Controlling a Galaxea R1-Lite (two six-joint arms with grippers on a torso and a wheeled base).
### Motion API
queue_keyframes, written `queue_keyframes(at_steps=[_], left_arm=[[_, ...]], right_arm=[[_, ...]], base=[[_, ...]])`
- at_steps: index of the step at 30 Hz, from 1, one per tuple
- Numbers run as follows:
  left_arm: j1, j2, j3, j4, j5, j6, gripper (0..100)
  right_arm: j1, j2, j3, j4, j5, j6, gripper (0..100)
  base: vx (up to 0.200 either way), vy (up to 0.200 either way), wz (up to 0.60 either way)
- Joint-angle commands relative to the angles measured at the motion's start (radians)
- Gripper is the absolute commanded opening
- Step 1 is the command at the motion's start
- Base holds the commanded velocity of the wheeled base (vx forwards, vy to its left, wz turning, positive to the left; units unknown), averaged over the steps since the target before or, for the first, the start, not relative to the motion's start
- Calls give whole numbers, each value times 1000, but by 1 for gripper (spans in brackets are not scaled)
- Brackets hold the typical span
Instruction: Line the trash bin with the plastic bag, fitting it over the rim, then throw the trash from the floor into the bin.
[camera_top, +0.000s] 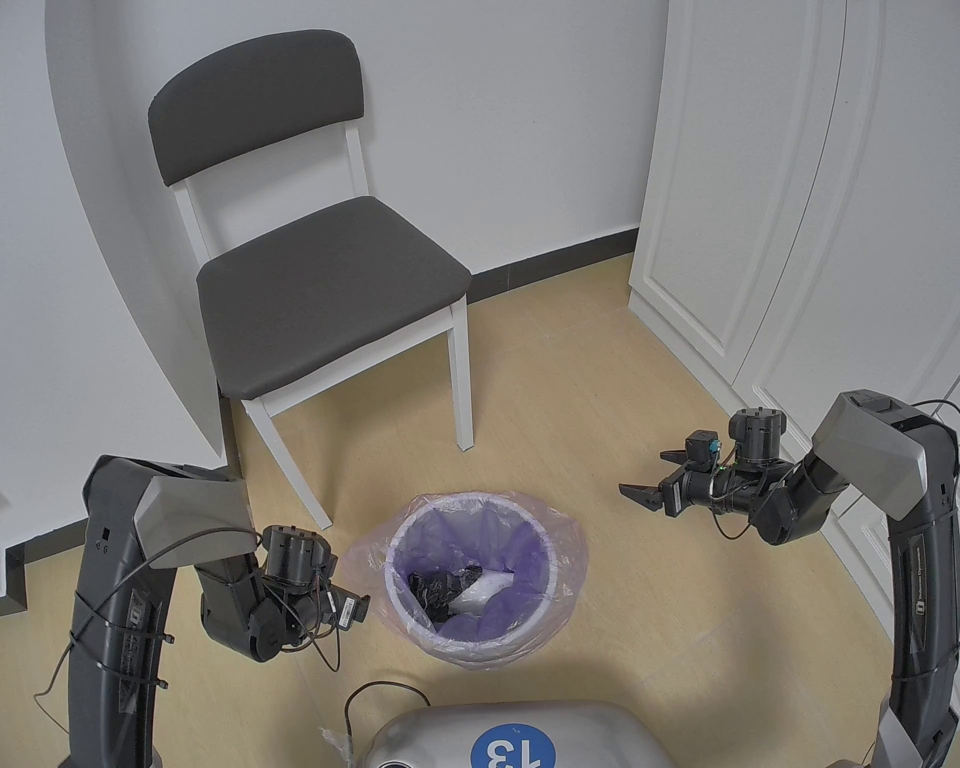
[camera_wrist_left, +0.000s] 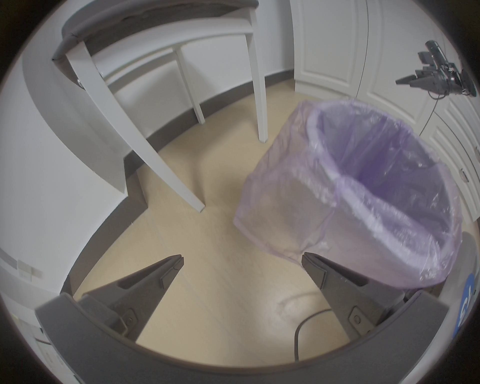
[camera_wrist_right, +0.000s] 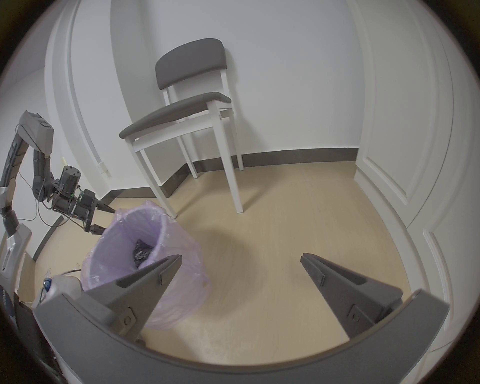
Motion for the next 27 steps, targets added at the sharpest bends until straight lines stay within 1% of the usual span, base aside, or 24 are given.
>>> queue_keyframes(at_steps=[1, 2, 3, 4, 6, 7, 9, 10, 12, 14, 16, 19, 20, 21, 22, 23, 25, 27], left_arm=[[8, -23, -178, 153, 39, -3, 100], [8, -21, -199, 179, 50, -3, 100], [8, -18, -247, 242, 71, -2, 100], [9, -16, -262, 265, 83, 0, 100], [14, -24, -251, 283, 88, 9, 100], [14, -26, -247, 282, 87, 9, 100], [29, -56, -178, 251, 74, 8, 100], [37, -78, -133, 219, 56, 9, 100], [40, -101, -92, 185, 34, 11, 100], [54, -167, -12, 118, -10, 49, 100], [83, -240, 42, 107, -71, 121, 100], [141, -313, 69, 113, -231, 276, 100], [167, -328, 68, 130, -300, 342, 100], [180, -334, 60, 150, -343, 377, 100], [197, -339, 51, 195, -401, 426, 100], [203, -342, 39, 239, -438, 454, 100], [201, -342, 16, 330, -473, 475, 100], [190, -337, 2, 380, -480, 482, 100]], right_arm=[[-10, 68, -32, 20, 1, -5, 100], [-10, 73, -34, 22, 1, -5, 100], [-6, 80, -34, 25, 1, -8, 100], [-4, 83, -34, 25, 1, -13, 100], [-1, 83, -28, 25, 1, -22, 100], [-1, 83, -28, 25, 1, -24, 100], [-1, 82, -23, 25, 1, -30, 100], [-3, 83, -25, 25, 1, -30, 100], [-3, 83, -28, 25, 1, -30, 100], [-3, 83, -31, 25, 1, -30, 100], [-3, 80, -31, 25, 1, -30, 100], [-3, 76, -31, 23, 1, -31, 100], [-3, 74, -31, 23, 1, -33, 100], [-3, 74, -28, 23, 1, -34, 100], [-4, 76, -26, 22, 2, -39, 100], [-6, 77, -25, 20, 5, -47, 100], [-10, 82, -20, 16, 44, -64, 100], [-20, 85, -20, 14, 96, -83, 100]], base=[[0, 0, 0], [0, 0, 0], [0, 0, 0], [0, 0, 0], [0, 0, 0], [0, 0, 0], [0, 0, 0], [0, 0, 0], [0, 0, 0], [0, 0, 0], [0, 0, 0], [0, 0, 0], [0, 0, 0], [0, 0, 0], [0, 0, 0], [0, 0, 0], [0, 0, 0], [0, 0, 0]])
